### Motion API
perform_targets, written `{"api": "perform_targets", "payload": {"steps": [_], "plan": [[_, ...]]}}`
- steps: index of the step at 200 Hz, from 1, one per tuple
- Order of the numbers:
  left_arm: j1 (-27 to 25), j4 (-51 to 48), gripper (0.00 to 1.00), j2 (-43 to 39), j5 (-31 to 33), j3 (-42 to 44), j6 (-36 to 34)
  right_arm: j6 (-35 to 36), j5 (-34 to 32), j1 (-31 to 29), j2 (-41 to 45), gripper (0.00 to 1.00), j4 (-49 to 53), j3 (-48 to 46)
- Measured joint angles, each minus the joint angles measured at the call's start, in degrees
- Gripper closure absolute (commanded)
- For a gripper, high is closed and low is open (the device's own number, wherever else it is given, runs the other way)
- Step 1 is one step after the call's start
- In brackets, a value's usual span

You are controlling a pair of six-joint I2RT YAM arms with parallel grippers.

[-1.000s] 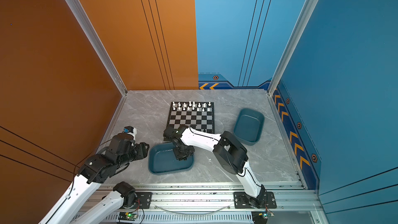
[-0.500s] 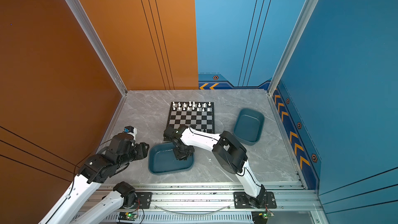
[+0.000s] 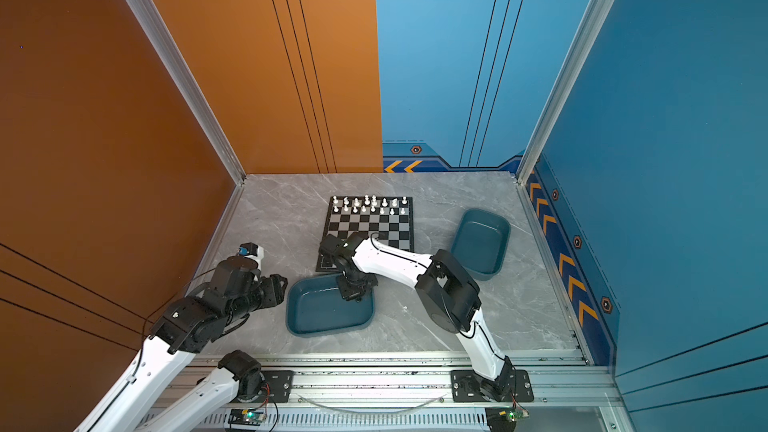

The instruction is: Set up the chess pieces on the board

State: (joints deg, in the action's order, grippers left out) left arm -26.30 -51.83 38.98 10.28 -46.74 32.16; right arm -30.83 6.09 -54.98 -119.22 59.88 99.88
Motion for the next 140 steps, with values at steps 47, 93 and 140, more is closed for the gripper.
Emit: {"api": "perform_targets", "payload": {"steps": [47,93,140], "plan": [[0.0,2.49,0.41,2.16,0.0,-0.04,-1.18,1.27,-1.18,6.29,7.78,0.85,2.95,4.7],[0.0,6.38,0.41,5.25,-0.02,-0.33,-1.77,3.63,-3.87,15.85,12.83,0.85,4.35,-1.73],[0.0,8.9,0.41,8.13,-0.04,-1.27,-2.4,5.57,-5.55,20.7,12.7,0.85,4.52,-8.35]]}}
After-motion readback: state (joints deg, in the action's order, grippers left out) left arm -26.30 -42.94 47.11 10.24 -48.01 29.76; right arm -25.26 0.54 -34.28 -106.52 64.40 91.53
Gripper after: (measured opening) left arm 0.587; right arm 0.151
